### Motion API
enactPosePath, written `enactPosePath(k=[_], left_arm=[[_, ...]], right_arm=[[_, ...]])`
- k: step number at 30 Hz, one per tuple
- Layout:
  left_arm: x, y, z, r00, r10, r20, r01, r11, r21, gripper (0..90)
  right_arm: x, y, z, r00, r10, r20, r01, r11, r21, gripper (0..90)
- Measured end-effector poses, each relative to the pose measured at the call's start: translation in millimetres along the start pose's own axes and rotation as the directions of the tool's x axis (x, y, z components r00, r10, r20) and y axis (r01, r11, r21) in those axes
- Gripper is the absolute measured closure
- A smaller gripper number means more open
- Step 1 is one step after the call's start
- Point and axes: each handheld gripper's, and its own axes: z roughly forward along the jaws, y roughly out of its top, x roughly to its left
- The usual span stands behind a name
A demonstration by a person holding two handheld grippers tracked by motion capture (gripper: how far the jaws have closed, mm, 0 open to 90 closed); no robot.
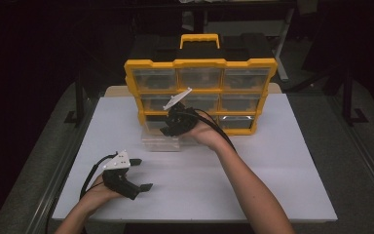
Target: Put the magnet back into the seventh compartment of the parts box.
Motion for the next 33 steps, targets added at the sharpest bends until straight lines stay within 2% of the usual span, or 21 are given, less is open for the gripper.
enactPosePath(k=[8, 9, 13, 14, 17, 20, 29, 33], left_arm=[[-1.0, -0.7, -1.3, 1.0000, -0.003, -0.003, 0.003, 1.0000, -0.002, 0.0], [-1.1, -0.5, -1.3, 1.0000, -0.003, -0.003, 0.003, 1.0000, -0.002, 0.0], [-1.1, -0.5, -0.8, 1.0000, 0.003, -0.004, -0.003, 1.0000, 0.003, 0.0], [-1.0, -0.5, -0.7, 1.0000, 0.003, -0.003, -0.003, 1.0000, 0.003, 0.0], [-1.1, -1.0, -0.8, 1.0000, 0.003, -0.004, -0.003, 1.0000, 0.004, 0.0], [-0.3, -0.9, -0.7, 1.0000, -0.002, 0.000, 0.002, 1.0000, -0.002, 0.0], [0.2, -1.5, 0.2, 1.0000, 0.002, -0.002, -0.002, 1.0000, 0.004, 0.0], [-0.3, -1.1, -0.2, 1.0000, 0.000, 0.000, 0.000, 1.0000, 0.006, 0.0]], right_arm=[[-0.8, -0.3, -7.0, 1.0000, 0.008, 0.002, -0.008, 1.000, -0.013, 51.1], [-0.5, -1.1, -11.8, 0.9995, 0.033, -0.003, -0.033, 0.999, -0.022, 48.1], [-2.0, -3.8, -17.5, 0.9992, 0.038, 0.009, -0.038, 0.999, -0.029, 43.5], [-1.7, -5.6, -21.1, 0.9985, 0.055, 0.000, -0.055, 0.998, -0.040, 40.2], [-3.1, -10.6, -28.1, 0.9982, 0.060, 0.008, -0.059, 0.997, -0.043, 36.1], [-4.8, -16.4, -35.3, 0.9983, 0.053, 0.024, -0.052, 0.997, -0.048, 33.2], [-3.7, -35.4, -55.0, 0.9963, 0.085, 0.016, -0.083, 0.993, -0.084, 26.6], [-4.7, -42.5, -59.7, 0.9961, 0.084, 0.028, -0.081, 0.992, -0.094, 22.7]])
